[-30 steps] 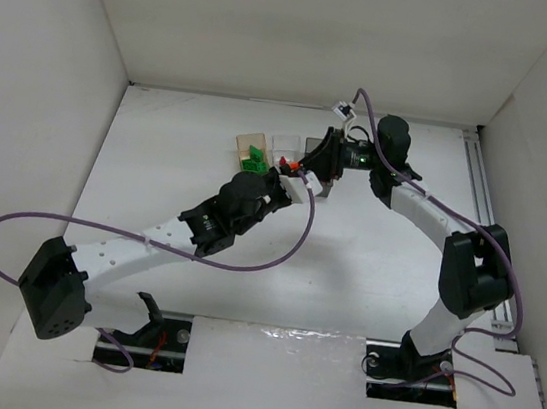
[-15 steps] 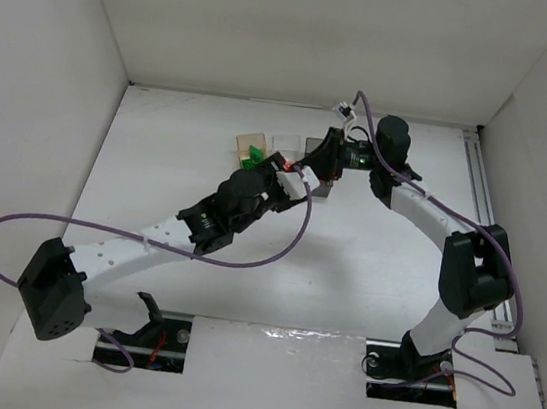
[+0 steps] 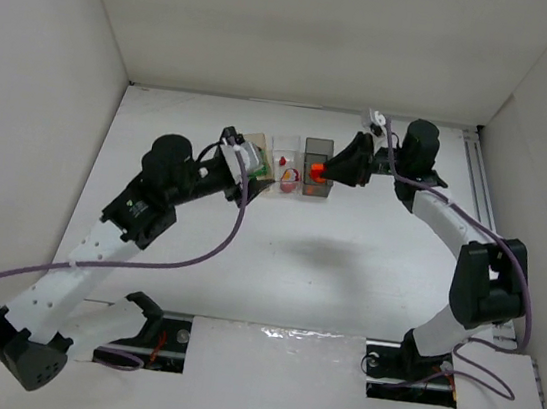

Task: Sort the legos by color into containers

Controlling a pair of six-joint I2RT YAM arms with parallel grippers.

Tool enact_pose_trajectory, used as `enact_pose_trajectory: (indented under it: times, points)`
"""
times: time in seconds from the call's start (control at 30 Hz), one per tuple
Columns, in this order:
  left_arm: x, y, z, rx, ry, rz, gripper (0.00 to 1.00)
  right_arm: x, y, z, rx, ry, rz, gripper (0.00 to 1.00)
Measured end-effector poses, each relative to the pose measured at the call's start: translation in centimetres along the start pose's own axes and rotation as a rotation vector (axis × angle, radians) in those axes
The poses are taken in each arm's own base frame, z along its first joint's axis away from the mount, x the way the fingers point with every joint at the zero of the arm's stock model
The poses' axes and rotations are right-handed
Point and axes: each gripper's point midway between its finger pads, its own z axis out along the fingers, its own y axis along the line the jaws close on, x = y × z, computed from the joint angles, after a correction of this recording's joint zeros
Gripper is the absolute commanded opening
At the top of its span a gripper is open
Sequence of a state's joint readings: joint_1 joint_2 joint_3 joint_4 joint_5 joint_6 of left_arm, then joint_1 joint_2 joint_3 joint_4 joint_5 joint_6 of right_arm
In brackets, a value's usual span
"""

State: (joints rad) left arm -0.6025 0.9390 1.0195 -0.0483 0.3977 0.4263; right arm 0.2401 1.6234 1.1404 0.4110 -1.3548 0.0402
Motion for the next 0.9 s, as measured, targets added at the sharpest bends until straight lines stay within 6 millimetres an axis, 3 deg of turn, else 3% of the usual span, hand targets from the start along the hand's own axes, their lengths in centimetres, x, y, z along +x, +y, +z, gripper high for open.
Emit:
enact_pose_trajectory:
  times: [0.17, 0.3, 0.47, 0.73, 0.9]
  points:
    - [-1.4, -1.8, 1.6, 0.302, 0.016, -0.131, 0.53, -0.6, 1.2, 0.6, -0.083, -0.002, -0.158, 0.00]
    - [0.9, -3.0, 3.3, 0.498, 0.096, -0.286, 0.41, -1.1, 2.4, 1.8, -0.145, -0.007, -0.224, 0.00]
    - [4.3, -3.7, 4.2, 0.539, 0.194, -0.380, 0.36, -1.2, 3.2, 3.0, -0.183, -0.010, -0.260, 0.00]
    - [2.9, -3.4, 3.5, 0.518, 0.153, -0.328, 0.37, -1.7, 3.7, 3.9, -0.127, -0.002, -0.380, 0.00]
    - [2.5, -2.8, 3.6, 0.486, 0.143, -0.303, 0.37, -0.6, 3.3, 4.4, -0.087, 0.105, -0.492, 0.00]
